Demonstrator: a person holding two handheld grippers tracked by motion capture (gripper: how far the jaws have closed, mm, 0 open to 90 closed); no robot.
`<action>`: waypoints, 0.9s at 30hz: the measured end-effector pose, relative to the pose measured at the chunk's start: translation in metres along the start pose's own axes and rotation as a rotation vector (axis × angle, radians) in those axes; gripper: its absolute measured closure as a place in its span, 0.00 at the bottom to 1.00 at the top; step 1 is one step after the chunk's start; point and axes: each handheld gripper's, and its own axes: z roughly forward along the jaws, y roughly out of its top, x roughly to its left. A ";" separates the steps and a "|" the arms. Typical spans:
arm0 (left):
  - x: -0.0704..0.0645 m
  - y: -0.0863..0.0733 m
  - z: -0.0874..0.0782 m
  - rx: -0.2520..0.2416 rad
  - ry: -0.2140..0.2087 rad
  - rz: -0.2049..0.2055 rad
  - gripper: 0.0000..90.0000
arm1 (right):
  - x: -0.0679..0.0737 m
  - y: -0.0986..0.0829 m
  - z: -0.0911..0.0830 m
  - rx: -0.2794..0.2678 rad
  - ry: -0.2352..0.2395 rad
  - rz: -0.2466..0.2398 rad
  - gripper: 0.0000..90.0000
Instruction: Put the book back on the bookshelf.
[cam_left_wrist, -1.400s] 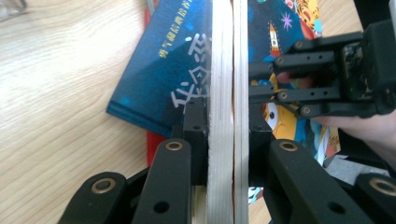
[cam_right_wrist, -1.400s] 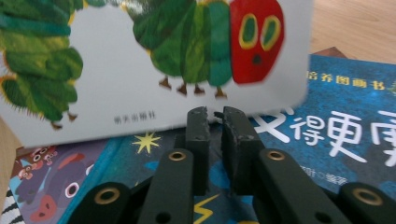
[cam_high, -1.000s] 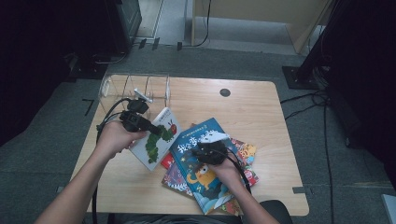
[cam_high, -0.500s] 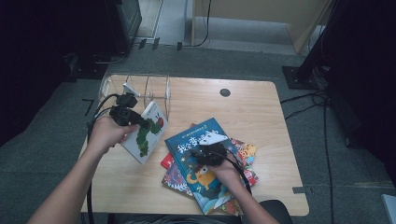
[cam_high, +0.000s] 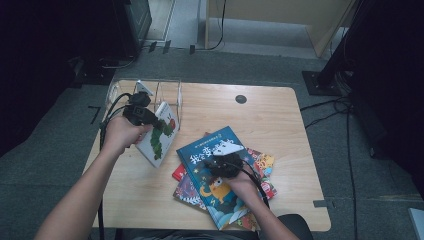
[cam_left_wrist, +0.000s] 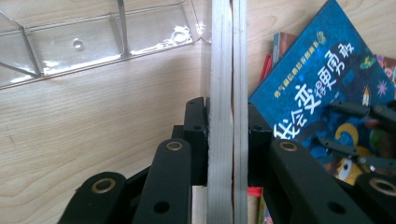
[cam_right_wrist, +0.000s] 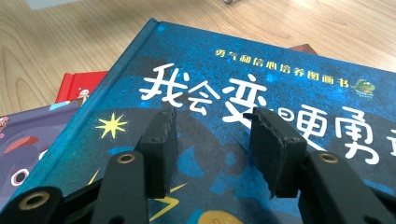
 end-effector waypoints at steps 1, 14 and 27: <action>-0.001 0.003 0.001 0.000 0.006 -0.007 0.86 | 0.000 0.000 0.000 0.000 0.000 0.001 0.57; 0.000 0.023 -0.008 -0.011 0.072 -0.039 0.86 | 0.001 0.000 0.000 0.000 -0.002 0.003 0.57; -0.009 0.056 0.000 -0.036 0.096 -0.085 0.86 | 0.001 0.000 0.000 -0.001 -0.003 0.002 0.57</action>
